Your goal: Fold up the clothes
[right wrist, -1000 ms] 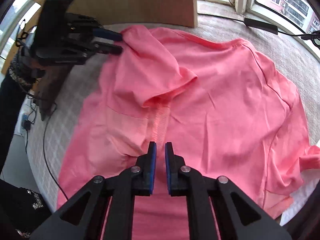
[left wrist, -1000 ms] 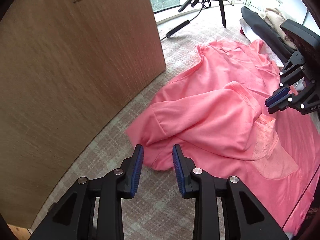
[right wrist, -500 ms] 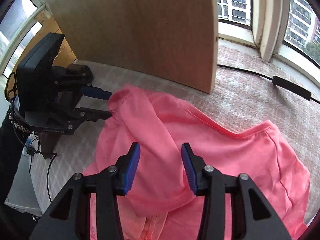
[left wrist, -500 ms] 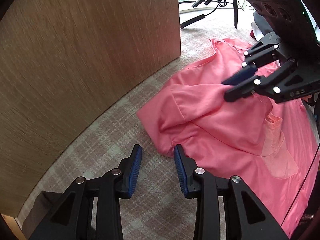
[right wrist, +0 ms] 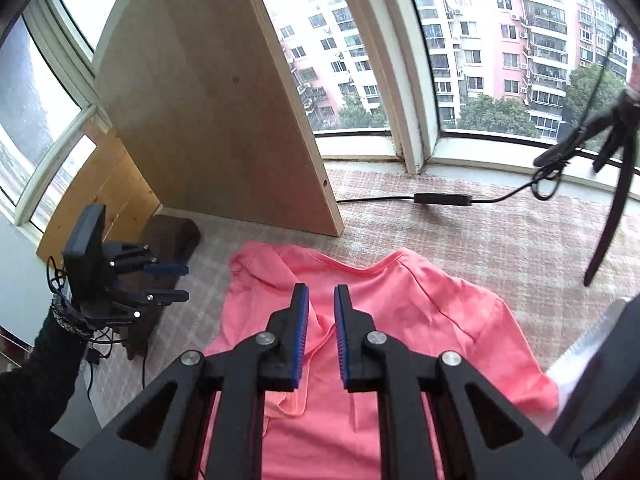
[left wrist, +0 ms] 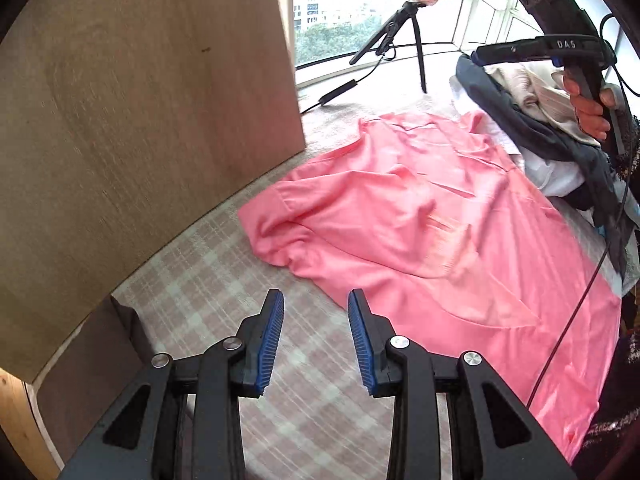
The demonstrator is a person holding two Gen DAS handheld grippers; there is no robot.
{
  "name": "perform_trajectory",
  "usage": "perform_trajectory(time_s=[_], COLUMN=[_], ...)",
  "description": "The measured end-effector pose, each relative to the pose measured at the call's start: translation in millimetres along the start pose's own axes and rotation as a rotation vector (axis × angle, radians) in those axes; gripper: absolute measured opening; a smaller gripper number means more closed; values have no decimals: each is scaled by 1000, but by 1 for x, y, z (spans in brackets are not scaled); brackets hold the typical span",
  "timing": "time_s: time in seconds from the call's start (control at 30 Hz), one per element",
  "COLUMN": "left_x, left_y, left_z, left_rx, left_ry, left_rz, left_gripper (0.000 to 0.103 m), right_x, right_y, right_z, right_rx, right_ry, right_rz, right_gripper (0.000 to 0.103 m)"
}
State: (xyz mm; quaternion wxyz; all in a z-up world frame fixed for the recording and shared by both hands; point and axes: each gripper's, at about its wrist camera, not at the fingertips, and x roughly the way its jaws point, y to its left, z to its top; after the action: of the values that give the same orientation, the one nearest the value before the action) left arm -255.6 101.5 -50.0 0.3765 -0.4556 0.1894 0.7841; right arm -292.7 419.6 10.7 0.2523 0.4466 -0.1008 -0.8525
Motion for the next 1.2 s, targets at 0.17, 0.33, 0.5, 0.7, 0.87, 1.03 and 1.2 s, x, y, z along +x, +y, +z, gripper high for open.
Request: perform_trajectory(time_s=[0.17,0.33,0.5,0.7,0.87,1.03,1.2], left_x=[-27,-36,-45,-36,-11,33,58], left_y=[-63,-134,-222,-345,-451,-514,-515], left_z=[-24,-44,-65,-77,-75,-64,-62], left_rx=[23,28,22,-40,-65,-94,-203], left_ry=[-20,-14,7,30,43,75,93], left_rz=[-77,-163,-184,-244,-254,-213,-74], left_gripper=[32,32,32,32,35,40,37], right_x=[-114,-170,-215,-260,-286,-225,-156], right_y=[-11,-31,-35,-45,-63,-55,-48], right_z=[-65,-121,-133,-124,-115,-110,-100], right_rx=[80,155,135,42,-5,-89,-136], right_ry=[-110,-116,-143,-148,-137,11,136], right_rz=[-61,-82,-5,120,154,163,134], right_gripper=[36,36,36,36,37,37,37])
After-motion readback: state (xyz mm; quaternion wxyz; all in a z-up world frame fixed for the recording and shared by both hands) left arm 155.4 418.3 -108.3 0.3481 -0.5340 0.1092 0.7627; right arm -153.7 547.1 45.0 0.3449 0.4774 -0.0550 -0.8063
